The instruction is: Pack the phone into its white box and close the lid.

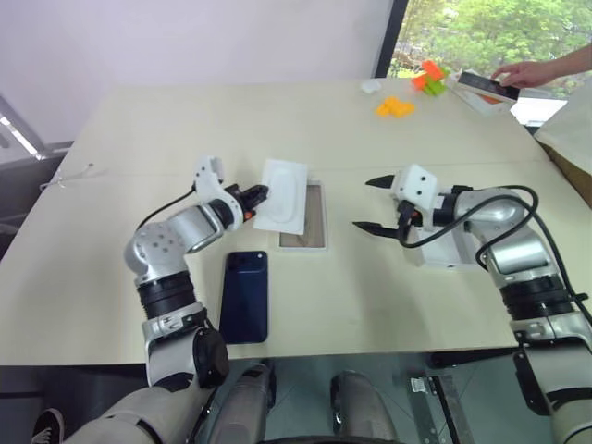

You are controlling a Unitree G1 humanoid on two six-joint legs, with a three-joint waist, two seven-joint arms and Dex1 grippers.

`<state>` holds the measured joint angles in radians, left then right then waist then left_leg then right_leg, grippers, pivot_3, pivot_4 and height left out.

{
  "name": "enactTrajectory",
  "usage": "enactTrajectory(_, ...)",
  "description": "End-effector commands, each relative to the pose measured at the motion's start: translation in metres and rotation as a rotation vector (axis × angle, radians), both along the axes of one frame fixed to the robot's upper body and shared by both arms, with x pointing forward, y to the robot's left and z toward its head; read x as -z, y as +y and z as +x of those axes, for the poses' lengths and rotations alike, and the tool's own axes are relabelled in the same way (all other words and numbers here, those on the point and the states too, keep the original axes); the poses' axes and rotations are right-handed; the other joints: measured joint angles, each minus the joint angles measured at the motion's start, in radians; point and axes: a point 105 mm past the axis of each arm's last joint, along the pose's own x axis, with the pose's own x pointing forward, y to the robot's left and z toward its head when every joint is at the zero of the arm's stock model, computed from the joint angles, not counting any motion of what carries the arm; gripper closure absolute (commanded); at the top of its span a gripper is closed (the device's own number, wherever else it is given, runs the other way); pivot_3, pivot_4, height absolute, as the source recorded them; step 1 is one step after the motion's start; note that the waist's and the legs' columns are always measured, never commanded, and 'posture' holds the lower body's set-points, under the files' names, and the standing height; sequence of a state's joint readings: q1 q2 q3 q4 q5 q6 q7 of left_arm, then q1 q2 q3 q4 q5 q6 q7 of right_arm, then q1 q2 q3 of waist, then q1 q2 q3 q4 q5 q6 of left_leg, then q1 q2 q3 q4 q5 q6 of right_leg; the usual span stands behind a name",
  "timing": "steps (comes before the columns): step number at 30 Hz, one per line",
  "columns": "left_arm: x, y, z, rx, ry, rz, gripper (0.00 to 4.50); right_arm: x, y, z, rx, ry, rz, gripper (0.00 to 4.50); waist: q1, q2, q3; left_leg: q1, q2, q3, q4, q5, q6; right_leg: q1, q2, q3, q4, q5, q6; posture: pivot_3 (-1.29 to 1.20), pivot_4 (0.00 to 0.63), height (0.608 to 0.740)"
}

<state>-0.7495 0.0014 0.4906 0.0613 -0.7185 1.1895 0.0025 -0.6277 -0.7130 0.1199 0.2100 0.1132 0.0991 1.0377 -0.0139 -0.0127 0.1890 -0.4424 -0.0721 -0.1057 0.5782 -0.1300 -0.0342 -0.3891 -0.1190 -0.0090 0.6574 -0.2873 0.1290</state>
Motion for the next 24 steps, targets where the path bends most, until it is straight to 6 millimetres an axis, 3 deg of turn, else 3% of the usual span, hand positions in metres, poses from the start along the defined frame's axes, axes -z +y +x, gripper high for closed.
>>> enactTrajectory(1, -0.005, -0.010, 0.003, -0.003, -0.023, 0.007, 4.48, -0.012, -0.005, -0.001, 0.009, -0.048, 0.008, 0.00, 0.001, 0.000, 0.000, 0.000, 0.000, 0.000, 0.000, 0.000, 0.000, 0.000, 0.000, 0.000, 0.000, 0.000, 0.000, 0.00, 0.150, 0.740)
enactTrajectory(5, 0.001, -0.019, 0.001, -0.006, -0.050, 0.110, 4.48, -0.011, -0.006, -0.002, 0.015, -0.049, 0.008, 0.00, 0.003, 0.000, 0.000, 0.000, 0.000, 0.000, 0.000, 0.000, 0.000, 0.000, 0.000, 0.000, 0.000, 0.000, 0.000, 0.00, 0.150, 0.740)
enactTrajectory(13, 0.005, -0.018, -0.001, -0.047, -0.042, 0.110, 4.48, -0.008, 0.002, -0.018, -0.073, 0.014, 0.039, 0.00, 0.004, 0.000, 0.000, -0.001, 0.000, 0.000, 0.000, 0.000, 0.000, 0.000, 0.000, 0.000, -0.001, 0.000, 0.000, 0.00, 0.150, 0.740)
enactTrajectory(20, 0.014, -0.028, -0.006, -0.033, -0.028, 0.140, 4.48, -0.010, 0.004, -0.010, -0.039, -0.018, 0.036, 0.00, 0.004, 0.000, 0.000, -0.001, 0.000, 0.000, 0.000, 0.000, 0.000, 0.001, 0.000, 0.000, -0.002, 0.000, 0.000, 0.00, 0.150, 0.740)
enactTrajectory(24, 0.009, -0.023, -0.004, -0.065, -0.042, 0.132, 4.48, -0.010, 0.003, -0.008, -0.034, -0.028, 0.032, 0.00, 0.004, 0.000, 0.000, -0.001, 0.000, 0.000, 0.000, 0.000, 0.000, 0.001, 0.000, 0.000, -0.002, 0.000, 0.000, 0.00, 0.150, 0.740)
